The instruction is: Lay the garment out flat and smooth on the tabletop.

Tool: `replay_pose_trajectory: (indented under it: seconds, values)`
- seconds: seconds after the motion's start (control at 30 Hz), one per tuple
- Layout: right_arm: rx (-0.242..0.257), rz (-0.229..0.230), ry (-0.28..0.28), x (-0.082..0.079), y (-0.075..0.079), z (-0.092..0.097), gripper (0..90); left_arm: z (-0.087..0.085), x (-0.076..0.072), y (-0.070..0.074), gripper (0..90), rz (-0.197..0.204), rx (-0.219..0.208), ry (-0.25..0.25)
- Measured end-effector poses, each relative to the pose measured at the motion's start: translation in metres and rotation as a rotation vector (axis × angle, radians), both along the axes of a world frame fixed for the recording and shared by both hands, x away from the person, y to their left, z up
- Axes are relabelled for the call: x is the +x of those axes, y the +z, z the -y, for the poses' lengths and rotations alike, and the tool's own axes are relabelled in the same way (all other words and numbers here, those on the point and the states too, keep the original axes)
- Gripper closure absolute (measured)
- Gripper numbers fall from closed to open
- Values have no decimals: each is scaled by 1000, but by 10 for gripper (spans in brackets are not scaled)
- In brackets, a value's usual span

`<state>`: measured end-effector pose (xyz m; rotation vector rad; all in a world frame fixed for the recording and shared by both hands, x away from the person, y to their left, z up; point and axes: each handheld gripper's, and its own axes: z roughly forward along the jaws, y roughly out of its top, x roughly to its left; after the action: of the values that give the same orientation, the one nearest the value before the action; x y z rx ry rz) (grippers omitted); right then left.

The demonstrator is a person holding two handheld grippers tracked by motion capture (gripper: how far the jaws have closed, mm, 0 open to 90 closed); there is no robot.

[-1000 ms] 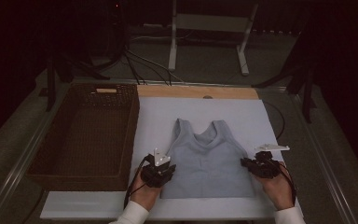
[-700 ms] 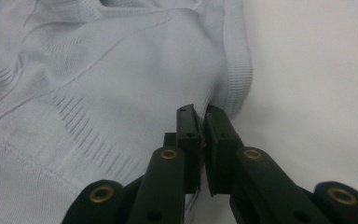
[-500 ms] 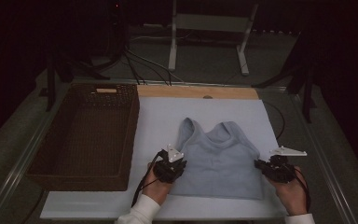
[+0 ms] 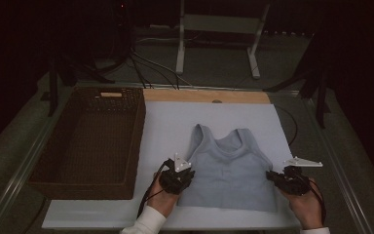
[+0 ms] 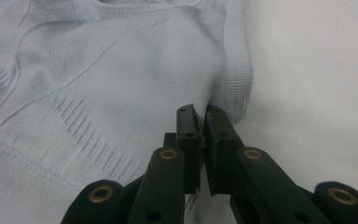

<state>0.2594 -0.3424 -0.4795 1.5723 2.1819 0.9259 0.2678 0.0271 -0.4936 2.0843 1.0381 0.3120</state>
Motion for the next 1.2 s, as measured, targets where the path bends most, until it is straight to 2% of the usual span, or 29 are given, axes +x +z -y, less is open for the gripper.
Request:
replay_pose_trajectory:
  seconds: [0.17,0.27,0.33,0.47,0.6,0.77,0.87,0.93,0.97,1.0,1.07,1.13,1.2]
  values:
    - [-5,-2,14,1,-2,-6,853,-8,-6,-2,816,-10,-16,11]
    - [-15,0,8,1,-3,-6,845,-12,-10,-1,688,-2,-26,22]
    - [-14,2,6,0,-3,-6,831,-17,-13,0,618,-9,-43,19]
    - [-15,11,-3,-2,-3,-5,756,-22,-19,-1,561,-16,-49,15]
    - [-17,16,-8,-7,-4,-4,633,-25,-22,-4,517,-25,-59,3]
    - [7,5,-5,-16,-6,-2,512,-22,-26,-10,463,-35,-45,-24]
    - [13,-17,4,-19,-10,-2,499,-20,-23,-15,491,-65,-37,-38]
    - [17,-43,7,-19,-14,-2,519,-18,-21,-18,547,-88,-31,-45]
    - [17,-60,14,-19,-15,-2,552,-17,-20,-19,603,-100,-26,-56]
    - [22,-78,22,-19,-17,-3,635,-15,-21,-19,692,-102,-16,-58]
    - [28,-107,49,-19,-18,-6,751,-14,-22,-17,784,-102,-6,-69]
    - [11,-116,60,-19,-18,-9,821,-14,-23,-13,824,-98,-4,-76]
    - [18,-115,64,-20,-17,-9,838,-17,-24,-11,834,-99,-10,-77]
